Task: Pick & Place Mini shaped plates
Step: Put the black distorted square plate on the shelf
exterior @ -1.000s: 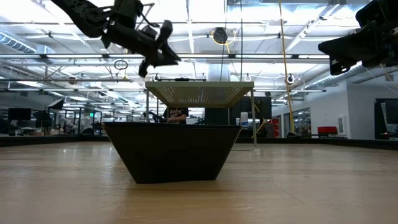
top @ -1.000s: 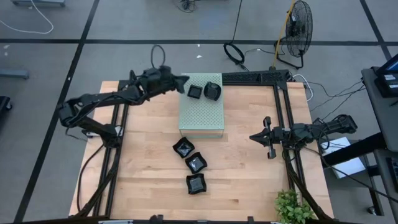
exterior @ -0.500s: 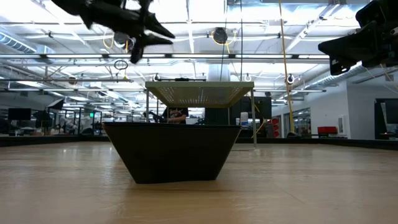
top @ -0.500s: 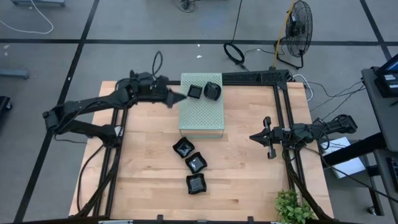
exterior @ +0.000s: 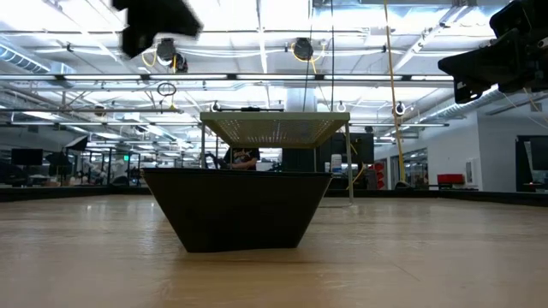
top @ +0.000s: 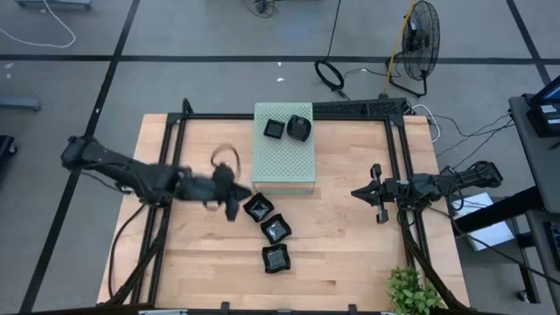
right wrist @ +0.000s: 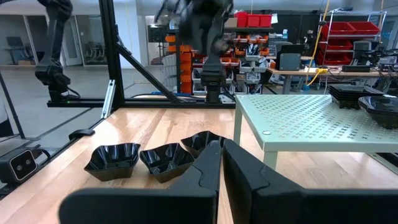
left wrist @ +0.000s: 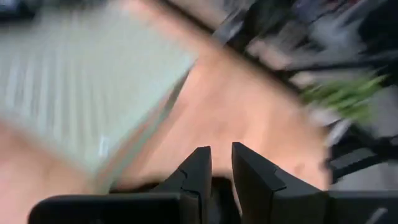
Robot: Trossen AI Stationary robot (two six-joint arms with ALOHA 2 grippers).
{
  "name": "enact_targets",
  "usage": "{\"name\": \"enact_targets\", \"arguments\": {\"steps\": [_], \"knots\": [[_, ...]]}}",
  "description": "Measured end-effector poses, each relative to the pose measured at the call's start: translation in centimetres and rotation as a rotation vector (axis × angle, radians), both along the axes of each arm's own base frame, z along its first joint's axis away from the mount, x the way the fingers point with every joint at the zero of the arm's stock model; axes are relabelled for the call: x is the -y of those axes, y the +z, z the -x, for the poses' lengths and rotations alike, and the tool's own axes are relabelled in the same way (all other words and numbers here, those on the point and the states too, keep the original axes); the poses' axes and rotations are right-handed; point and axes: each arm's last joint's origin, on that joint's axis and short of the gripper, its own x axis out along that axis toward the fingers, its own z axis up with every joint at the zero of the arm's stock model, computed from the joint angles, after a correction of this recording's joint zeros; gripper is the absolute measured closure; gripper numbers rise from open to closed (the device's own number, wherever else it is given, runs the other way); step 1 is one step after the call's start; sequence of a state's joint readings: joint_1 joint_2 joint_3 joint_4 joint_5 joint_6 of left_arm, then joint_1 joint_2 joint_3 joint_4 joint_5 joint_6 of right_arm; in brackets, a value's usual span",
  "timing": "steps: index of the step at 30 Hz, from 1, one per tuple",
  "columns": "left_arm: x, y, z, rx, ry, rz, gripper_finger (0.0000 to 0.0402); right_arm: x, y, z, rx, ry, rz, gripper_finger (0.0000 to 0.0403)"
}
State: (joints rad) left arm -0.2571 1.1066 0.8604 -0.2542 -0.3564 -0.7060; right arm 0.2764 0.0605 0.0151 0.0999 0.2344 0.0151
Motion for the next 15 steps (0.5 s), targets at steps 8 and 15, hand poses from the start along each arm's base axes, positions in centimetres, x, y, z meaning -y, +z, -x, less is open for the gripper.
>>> {"name": "enact_targets", "arguments": {"steps": [8, 15], "knots": [[4.0, -7.1, -1.3, -0.308, 0.249, 0.105, 0.0334, 0.0, 0.0, 0.0, 0.0, 0.0, 0.0, 0.0396], [2.5, -11.1, -2.1, -0.53, 0.407, 0.091, 0.0334, 0.0, 0.0, 0.0, 0.0, 0.0, 0.0, 0.0395]]}}
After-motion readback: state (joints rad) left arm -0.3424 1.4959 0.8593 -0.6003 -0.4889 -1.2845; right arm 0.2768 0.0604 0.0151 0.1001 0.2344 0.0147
